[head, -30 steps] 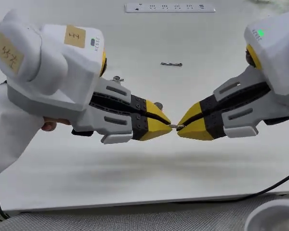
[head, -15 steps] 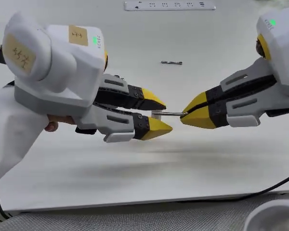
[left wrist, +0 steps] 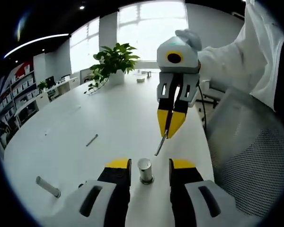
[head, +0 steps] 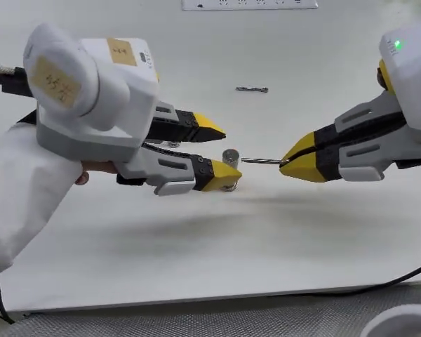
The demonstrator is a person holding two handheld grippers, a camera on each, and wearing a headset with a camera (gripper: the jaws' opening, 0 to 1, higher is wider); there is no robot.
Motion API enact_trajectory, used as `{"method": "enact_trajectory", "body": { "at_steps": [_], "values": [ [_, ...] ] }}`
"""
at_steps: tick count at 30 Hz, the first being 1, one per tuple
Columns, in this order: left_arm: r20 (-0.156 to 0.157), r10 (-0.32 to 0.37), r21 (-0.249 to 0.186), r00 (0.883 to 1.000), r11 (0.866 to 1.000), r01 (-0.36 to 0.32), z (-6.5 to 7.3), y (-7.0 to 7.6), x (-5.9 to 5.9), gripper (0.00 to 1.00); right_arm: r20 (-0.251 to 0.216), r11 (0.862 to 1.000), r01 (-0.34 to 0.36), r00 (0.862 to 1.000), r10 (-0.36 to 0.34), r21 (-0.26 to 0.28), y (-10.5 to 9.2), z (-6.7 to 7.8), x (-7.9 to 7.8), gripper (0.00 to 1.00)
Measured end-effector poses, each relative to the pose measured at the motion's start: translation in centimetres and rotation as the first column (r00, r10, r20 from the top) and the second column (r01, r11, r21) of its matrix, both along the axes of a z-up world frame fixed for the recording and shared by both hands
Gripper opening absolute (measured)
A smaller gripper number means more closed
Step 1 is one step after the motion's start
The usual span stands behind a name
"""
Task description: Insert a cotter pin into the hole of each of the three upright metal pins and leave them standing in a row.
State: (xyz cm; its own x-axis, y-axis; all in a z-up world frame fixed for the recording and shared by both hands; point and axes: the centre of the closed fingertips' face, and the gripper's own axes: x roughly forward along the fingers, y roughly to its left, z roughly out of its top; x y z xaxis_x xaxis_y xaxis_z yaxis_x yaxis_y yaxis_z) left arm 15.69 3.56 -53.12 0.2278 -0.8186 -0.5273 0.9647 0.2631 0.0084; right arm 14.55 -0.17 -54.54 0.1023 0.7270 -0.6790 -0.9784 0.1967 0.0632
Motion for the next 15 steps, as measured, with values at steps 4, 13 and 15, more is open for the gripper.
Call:
{"method": "enact_trajectory", "body": {
  "at_steps": [4,13,15],
  "values": [
    [-0.016,0.005,0.014,1.0,1.0,-0.005,-0.9,0.1,0.5,0.24,0.003,1.0,0.007,1.0,-0.007,-0.01,0.2,-0.3,0.1,0.0],
    [-0.03,0.013,0.034,0.999,0.999,-0.011,-1.8,0.5,1.3,0.11,-0.001,1.0,0.014,1.0,-0.014,-0.002,0.3,-0.7,0.9,0.0],
    [-0.034,0.01,0.042,0.999,0.999,-0.008,-2.0,0.7,1.3,0.1,-0.002,1.0,0.012,1.0,-0.012,-0.001,0.3,-0.8,1.1,0.0]
  ]
}}
